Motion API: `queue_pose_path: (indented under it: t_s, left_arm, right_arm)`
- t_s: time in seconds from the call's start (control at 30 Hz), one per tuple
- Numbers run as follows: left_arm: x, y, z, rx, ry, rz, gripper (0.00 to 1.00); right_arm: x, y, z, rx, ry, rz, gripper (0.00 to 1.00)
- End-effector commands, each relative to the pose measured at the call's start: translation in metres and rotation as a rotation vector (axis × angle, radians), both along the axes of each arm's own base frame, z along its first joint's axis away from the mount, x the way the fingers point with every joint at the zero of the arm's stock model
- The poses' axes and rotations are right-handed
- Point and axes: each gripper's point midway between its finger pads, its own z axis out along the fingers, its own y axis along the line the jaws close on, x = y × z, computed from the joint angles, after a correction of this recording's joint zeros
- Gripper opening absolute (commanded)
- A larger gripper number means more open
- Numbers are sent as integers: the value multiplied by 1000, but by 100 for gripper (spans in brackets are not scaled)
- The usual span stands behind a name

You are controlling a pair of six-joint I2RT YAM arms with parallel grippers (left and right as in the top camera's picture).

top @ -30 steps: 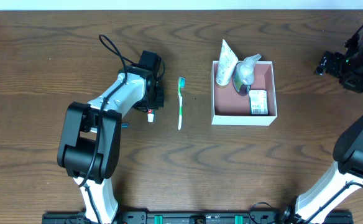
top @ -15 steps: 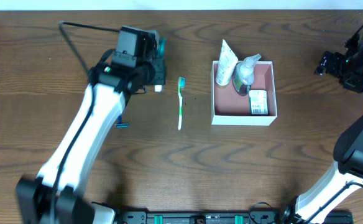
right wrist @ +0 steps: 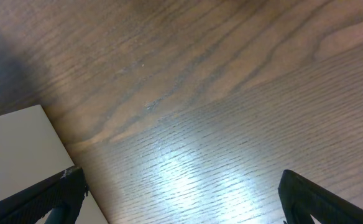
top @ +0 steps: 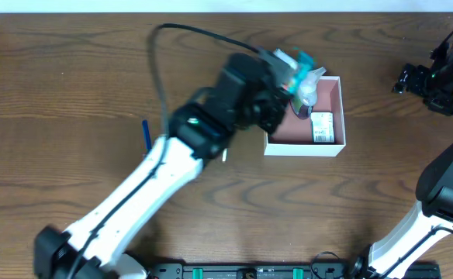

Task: Pack container
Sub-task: 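Lift the toothpaste tube and carry it over the white box, then lower the tube into the box front and open the left gripper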

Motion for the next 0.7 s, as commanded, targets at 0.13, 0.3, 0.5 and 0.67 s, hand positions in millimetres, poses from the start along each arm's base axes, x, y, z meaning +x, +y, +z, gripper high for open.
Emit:
queue_pose_path:
  t_s: [0.13, 0.3, 0.5, 0.67]
  left_arm:
    - [12, -34, -47, 91, -64, -120, 19]
    - [20, -41, -79, 147, -71, -158, 19]
    - [26, -44, -97, 197, -108, -197, 27]
    - [28, -43, -114, 232, -88, -195, 28]
  right_arm:
    - [1, 3, 5, 3, -12, -8, 99]
    - [1, 3, 5, 3, -13, -8, 99]
    - [1, 3, 5, 3, -13, -8, 99]
    - [1, 3, 5, 3, -12, -8, 99]
